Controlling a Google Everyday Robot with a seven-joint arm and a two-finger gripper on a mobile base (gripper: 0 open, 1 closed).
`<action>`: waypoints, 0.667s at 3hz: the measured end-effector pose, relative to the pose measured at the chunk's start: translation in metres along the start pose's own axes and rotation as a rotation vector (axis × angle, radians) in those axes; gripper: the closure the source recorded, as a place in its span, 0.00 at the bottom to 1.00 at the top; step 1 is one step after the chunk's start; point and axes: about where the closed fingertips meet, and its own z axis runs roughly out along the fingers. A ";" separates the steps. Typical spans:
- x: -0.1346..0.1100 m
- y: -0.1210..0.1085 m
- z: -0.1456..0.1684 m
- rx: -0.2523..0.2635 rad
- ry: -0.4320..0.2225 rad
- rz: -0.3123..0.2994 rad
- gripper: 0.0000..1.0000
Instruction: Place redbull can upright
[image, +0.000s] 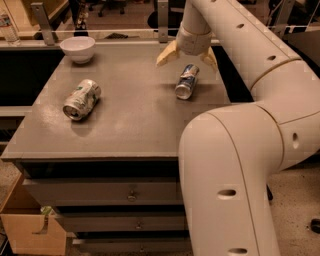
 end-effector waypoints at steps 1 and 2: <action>-0.002 -0.004 0.014 -0.001 0.029 0.039 0.02; -0.001 -0.010 0.025 -0.022 0.057 0.086 0.19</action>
Offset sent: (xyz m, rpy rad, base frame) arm 0.0004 -0.0255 -0.0256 0.0593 0.1720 -0.1217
